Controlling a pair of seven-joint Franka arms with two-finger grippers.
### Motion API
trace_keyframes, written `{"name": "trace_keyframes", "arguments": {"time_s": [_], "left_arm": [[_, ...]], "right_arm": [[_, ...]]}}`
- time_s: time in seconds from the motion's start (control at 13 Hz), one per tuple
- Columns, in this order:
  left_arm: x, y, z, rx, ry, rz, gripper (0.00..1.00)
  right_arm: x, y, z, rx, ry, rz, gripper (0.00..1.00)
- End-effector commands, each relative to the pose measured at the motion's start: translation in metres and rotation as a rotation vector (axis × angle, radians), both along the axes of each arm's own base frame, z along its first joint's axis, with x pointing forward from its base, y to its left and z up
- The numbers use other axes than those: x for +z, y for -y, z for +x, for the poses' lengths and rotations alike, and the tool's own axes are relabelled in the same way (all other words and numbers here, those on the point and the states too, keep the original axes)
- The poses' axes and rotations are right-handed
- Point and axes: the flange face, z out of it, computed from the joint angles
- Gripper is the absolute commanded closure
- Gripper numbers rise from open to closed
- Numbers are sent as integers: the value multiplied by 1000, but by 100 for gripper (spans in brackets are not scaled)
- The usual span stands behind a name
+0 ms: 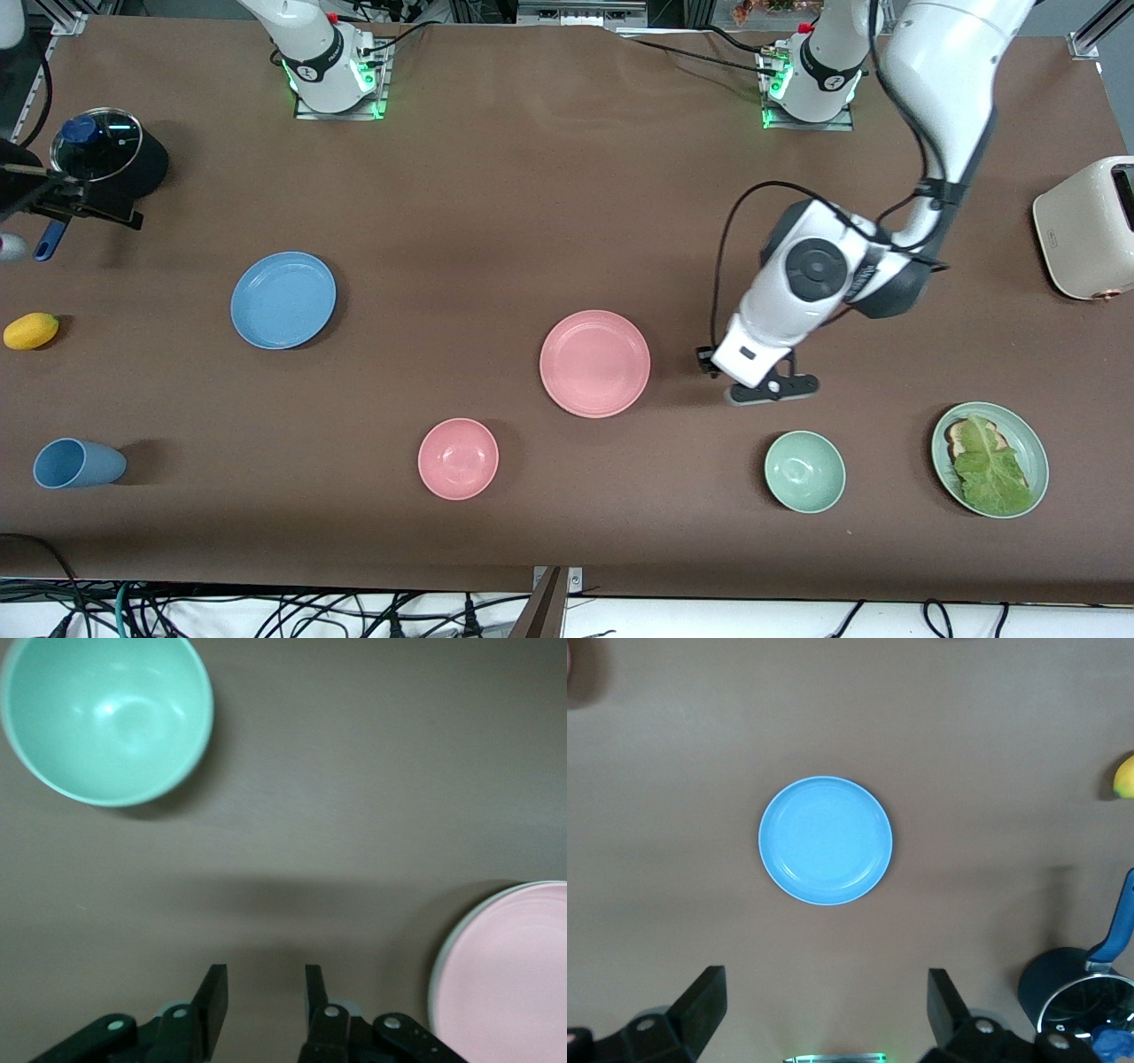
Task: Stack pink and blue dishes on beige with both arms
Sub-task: 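Open the left gripper and draw it back from the plates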
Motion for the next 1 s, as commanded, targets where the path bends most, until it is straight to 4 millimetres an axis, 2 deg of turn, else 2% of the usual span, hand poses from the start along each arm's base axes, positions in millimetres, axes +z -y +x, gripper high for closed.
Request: {"name": "trace_keyframes", "arguments": {"time_s": [0.0,0.15,0.23,0.31,0.38,0.69,0.84,0.92], "left_arm": [[23,-75,11,-141,-23,-30,55],[40,-131,14,-228,-32,-29,51],[57,-153,17,-244,-29,-28,44],[69,-168,17,-252,-52,-27,33],[82,-180,17,-245,-63,-19,26],[130,-195,5,-224,-94,-4,1],[158,-204,-8,-156,-79,-26,0],[166,-204,-15,-136,-103,-34,0]], "right_arm": [[-48,12,16,-19,-37,-9,0],[-90,34,14,-51,-34,-11,0],[-111,41,11,-60,-21,-13,0],[-135,43,12,-31,-3,-12,0],[-159,54,8,-25,-2,-1,0],[-251,86,-8,-15,70,114,0],[-287,109,-16,-32,72,212,0],[-301,110,-17,-27,77,256,0]]}}
